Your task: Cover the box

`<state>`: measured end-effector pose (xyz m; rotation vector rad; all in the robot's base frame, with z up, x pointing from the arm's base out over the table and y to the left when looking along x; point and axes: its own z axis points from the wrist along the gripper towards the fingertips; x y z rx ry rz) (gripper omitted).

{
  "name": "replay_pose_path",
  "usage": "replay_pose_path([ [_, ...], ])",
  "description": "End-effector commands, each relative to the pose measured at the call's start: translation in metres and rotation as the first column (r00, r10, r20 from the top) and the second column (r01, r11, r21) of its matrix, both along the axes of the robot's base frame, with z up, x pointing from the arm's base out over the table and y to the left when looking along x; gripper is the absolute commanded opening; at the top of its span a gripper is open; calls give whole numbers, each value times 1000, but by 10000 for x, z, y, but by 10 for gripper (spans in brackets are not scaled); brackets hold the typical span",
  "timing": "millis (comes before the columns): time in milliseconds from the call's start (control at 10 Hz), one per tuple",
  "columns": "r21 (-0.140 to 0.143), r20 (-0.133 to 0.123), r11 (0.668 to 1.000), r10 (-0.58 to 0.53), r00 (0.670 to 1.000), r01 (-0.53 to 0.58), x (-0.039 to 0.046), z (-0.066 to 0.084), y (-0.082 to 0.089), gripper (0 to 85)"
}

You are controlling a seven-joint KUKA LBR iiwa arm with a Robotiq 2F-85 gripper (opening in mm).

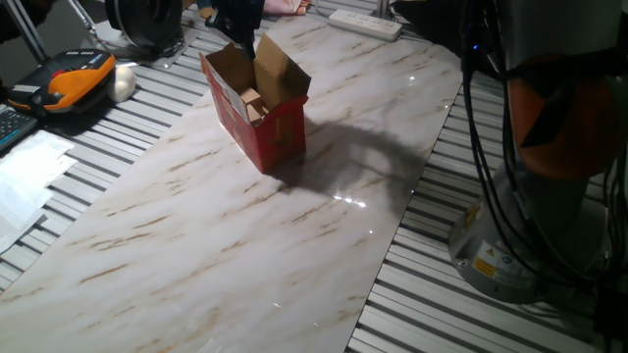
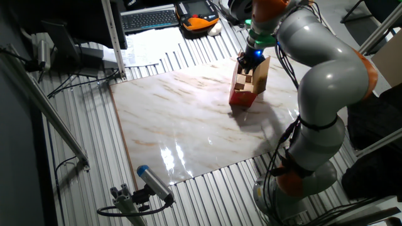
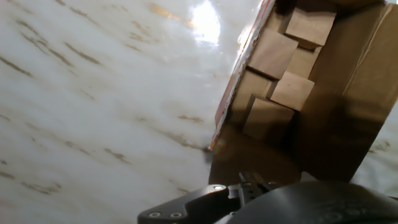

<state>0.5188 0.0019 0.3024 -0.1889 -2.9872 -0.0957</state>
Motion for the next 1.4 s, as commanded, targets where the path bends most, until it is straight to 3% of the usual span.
replay_pose_path([
  [0,-22,-2,1000,2,1000,-2,0,0,2,0],
  [100,-56,3,998,-2,1000,3,-115,-17,52,0],
  [300,-44,24,998,-40,999,41,-520,-124,206,0],
  [400,-69,44,997,-33,998,36,-672,-234,265,0],
  [500,-71,61,997,-27,998,31,-750,-341,265,0],
  [600,-46,81,999,-23,996,27,-826,-442,227,0],
  [900,-41,129,999,-9,992,14,-928,-621,159,0],
  [1100,-62,145,998,3,989,6,-904,-691,143,0],
  [1300,-58,159,998,15,987,-6,-832,-796,106,0],
])
